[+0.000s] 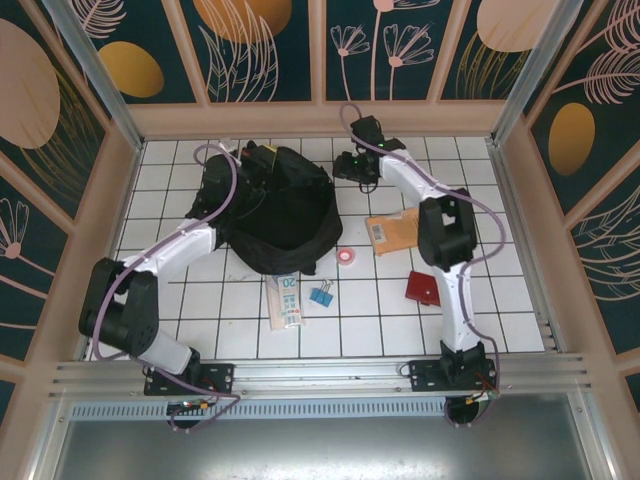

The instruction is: Pack books, pencil case, and school supplies into a backpack

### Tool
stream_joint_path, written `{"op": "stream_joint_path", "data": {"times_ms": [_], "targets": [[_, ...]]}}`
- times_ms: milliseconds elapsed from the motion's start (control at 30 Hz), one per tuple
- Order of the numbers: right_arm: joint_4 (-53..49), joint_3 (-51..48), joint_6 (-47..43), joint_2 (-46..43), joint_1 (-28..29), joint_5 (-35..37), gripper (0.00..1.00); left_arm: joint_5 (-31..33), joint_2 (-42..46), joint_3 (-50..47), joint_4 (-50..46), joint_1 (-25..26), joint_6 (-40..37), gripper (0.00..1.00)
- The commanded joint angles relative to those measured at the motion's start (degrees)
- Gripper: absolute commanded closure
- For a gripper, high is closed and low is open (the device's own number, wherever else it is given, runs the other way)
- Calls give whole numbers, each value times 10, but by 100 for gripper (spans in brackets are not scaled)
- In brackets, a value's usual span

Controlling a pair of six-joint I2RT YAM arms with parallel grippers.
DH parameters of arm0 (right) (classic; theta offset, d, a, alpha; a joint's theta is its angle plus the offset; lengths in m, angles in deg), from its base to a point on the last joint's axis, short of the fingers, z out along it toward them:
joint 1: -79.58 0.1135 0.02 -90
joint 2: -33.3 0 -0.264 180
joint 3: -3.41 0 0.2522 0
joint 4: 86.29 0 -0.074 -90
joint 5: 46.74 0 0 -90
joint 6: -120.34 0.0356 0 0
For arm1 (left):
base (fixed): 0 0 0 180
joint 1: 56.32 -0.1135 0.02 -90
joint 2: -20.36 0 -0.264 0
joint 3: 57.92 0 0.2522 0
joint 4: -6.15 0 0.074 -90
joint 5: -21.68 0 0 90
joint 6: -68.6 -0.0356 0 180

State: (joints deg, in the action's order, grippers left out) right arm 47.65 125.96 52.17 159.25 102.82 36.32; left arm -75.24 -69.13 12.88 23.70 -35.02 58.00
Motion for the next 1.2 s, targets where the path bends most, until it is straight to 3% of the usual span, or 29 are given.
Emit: {"op": "stream_joint_path", "data": {"times_ms": [0, 67, 200, 367, 433, 533, 733, 1167], "targets": [[54, -83, -21, -130, -2, 41, 44, 11, -36, 39, 79, -1, 13, 100], [73, -147, -18, -188, -4, 32, 46, 6, -64, 55, 93, -2, 22, 100], [135, -288, -46, -297, 15, -83, 51, -5, -105, 76, 118, -6, 45, 100], [143, -414, -86, -382, 104, -99, 51, -12, -123, 108, 116, -7, 44, 100], [157, -457, -85, -403, 131, -139, 48, -19, -128, 118, 113, -8, 42, 100], [186, -501, -68, -404, 154, -195, 46, -30, -136, 126, 110, -9, 40, 100], [193, -537, -68, -361, 191, -199, 45, -48, -147, 121, 116, -14, 49, 100], [225, -605, -57, -343, 193, -258, 51, -67, -160, 130, 117, -14, 60, 100]]}}
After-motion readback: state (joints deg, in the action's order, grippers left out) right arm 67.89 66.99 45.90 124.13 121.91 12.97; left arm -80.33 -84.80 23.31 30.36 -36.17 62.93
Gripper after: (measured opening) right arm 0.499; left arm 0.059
